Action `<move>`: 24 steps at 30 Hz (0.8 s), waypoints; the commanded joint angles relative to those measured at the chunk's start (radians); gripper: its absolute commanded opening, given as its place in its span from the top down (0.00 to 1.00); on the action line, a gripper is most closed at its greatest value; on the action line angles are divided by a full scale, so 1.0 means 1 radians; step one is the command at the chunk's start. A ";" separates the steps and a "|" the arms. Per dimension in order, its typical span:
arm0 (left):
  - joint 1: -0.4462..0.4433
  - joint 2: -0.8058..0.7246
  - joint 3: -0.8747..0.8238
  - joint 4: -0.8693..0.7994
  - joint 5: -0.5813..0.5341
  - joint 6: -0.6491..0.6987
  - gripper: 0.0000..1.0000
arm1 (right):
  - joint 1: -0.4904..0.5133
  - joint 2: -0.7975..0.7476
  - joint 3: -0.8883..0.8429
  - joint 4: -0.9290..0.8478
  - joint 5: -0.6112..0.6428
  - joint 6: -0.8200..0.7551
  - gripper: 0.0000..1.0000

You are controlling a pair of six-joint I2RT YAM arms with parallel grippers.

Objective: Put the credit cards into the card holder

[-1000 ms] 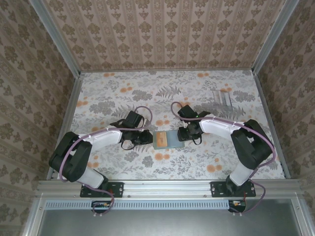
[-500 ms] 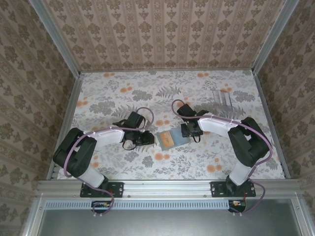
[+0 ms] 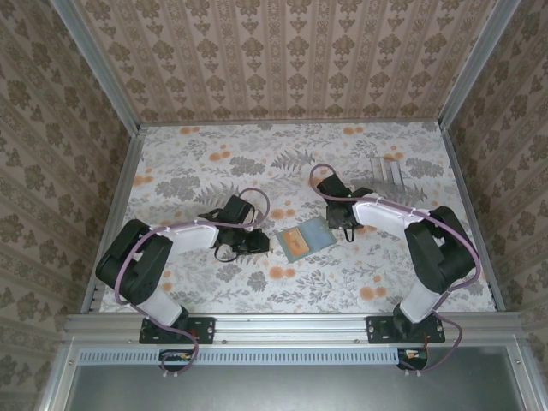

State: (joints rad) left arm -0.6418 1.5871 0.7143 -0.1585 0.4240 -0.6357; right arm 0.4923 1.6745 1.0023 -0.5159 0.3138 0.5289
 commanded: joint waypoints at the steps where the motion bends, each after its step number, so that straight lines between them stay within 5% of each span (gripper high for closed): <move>1: -0.008 0.007 -0.001 0.004 0.008 -0.001 0.78 | -0.001 -0.023 0.019 -0.003 -0.099 -0.107 0.50; 4: -0.009 0.004 -0.002 0.007 0.008 0.004 0.78 | -0.013 -0.007 0.062 -0.080 -0.188 -0.050 0.48; 7: -0.012 0.001 0.004 0.019 0.015 0.015 0.77 | -0.037 -0.029 0.071 -0.121 -0.262 0.230 0.47; 9: -0.018 -0.005 0.004 0.036 0.017 0.016 0.77 | -0.037 -0.066 0.009 0.014 -0.383 0.415 0.46; 13: -0.027 -0.002 0.004 0.076 0.030 0.004 0.73 | -0.031 -0.066 -0.004 0.040 -0.349 0.714 0.48; 19: -0.038 0.022 -0.019 0.167 0.070 -0.043 0.65 | -0.032 0.010 0.048 -0.016 -0.287 0.840 0.55; 24: -0.050 0.027 -0.028 0.220 0.068 -0.072 0.59 | -0.034 0.084 0.040 0.053 -0.373 0.894 0.56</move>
State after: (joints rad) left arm -0.6815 1.5990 0.7002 0.0074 0.4725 -0.6785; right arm 0.4568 1.7115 1.0271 -0.4854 -0.0086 1.3319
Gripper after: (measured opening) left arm 0.404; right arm 0.441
